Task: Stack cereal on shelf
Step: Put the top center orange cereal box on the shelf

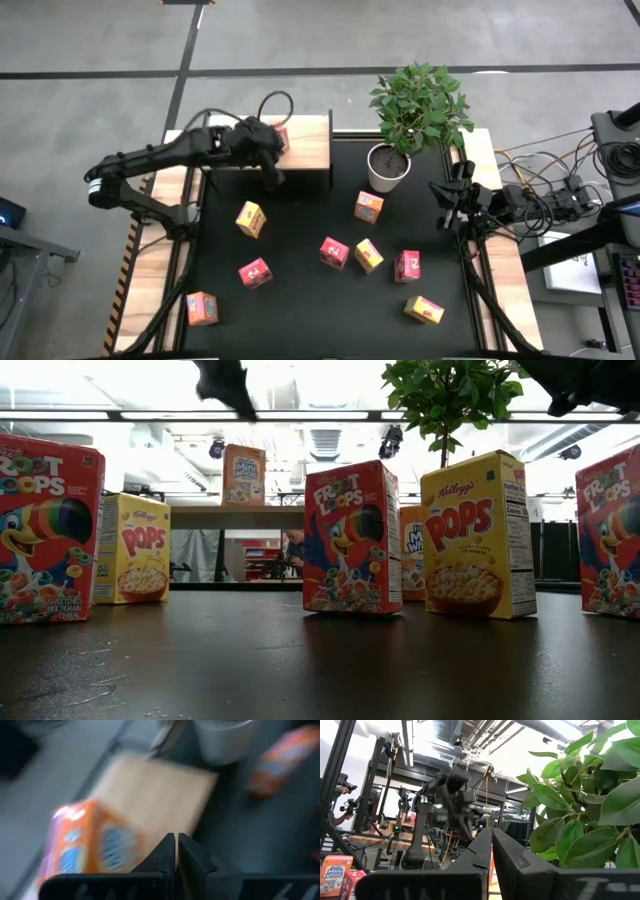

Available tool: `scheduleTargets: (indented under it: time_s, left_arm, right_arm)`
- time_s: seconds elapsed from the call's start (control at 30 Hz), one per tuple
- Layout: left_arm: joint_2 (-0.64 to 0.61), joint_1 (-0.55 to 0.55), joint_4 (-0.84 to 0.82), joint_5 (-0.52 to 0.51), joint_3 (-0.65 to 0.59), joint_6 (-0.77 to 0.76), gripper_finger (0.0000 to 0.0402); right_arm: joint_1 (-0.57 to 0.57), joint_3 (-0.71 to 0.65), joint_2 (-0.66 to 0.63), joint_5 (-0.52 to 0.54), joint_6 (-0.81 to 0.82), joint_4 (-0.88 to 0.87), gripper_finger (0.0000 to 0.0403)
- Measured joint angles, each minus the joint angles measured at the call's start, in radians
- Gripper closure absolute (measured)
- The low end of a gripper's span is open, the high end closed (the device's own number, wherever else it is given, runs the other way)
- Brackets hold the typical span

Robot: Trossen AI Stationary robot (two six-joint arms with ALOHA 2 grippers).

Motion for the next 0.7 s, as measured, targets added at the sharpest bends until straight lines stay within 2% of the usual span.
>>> scheduleTargets:
  time_s: [0.03, 0.13, 0.3, 0.53, 0.63, 0.7]
  left_arm:
    - [0.005, 0.010, -0.022, 0.031, 0.042, 0.016, 0.0385]
    - [0.027, 0.050, -0.114, 0.038, 0.166, 0.076, 0.0358]
    - [0.081, 0.142, -0.199, 0.054, 0.308, 0.136, 0.0285]
    - [0.151, 0.243, -0.241, 0.075, 0.323, 0.226, 0.0168]
    - [0.169, 0.277, -0.261, 0.167, 0.321, 0.249, 0.0136]
    - [0.175, 0.289, -0.257, 0.182, 0.321, 0.264, 0.0126]
  right_arm:
    - [0.000, 0.000, 0.000, 0.000, 0.000, 0.000, 0.0394]
    - [0.000, 0.000, 0.000, 0.000, -0.001, 0.000, 0.0394]
    - [0.000, 0.000, 0.000, 0.000, -0.001, 0.000, 0.0394]
    - [0.000, 0.000, 0.000, 0.000, -0.001, -0.005, 0.0394]
    - [0.000, 0.000, 0.000, 0.000, -0.001, -0.007, 0.0394]
    - [0.000, 0.000, 0.000, 0.000, -0.002, -0.008, 0.0394]
